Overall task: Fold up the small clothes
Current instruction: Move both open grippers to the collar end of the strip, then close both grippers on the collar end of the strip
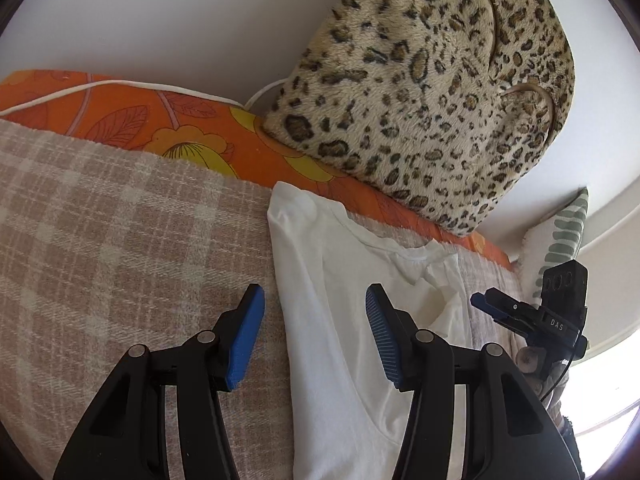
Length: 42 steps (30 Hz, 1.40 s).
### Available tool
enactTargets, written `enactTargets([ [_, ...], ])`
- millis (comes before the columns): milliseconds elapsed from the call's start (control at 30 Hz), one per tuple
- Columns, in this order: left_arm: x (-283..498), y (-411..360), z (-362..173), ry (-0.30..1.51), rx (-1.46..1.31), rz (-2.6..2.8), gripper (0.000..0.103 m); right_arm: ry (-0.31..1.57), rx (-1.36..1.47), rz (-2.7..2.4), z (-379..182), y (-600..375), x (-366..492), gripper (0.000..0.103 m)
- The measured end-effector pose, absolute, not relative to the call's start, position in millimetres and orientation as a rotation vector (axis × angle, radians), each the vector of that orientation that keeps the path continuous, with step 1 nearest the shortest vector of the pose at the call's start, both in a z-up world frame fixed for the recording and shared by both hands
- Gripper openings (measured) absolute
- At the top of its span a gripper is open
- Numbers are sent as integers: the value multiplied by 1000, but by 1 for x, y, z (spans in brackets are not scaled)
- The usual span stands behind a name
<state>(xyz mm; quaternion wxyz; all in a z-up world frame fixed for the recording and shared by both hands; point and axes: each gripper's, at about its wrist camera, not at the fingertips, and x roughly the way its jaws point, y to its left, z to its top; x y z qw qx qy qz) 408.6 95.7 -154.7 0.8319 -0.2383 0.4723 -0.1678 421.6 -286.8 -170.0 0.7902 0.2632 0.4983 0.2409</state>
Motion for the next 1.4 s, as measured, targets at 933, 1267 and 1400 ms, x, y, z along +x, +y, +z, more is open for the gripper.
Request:
enactTargets([
  [933,456,78,-166,948,-442,-385,7,1100,572,549,-191,-268,474,8],
  [1267,448,76,-137,890,-456,-439,5,1027,519,567,-150,-268,467,5],
  [1400,441,72,-125,874,-458,-458,5,1007,510,578,-137,-267,463,5],
])
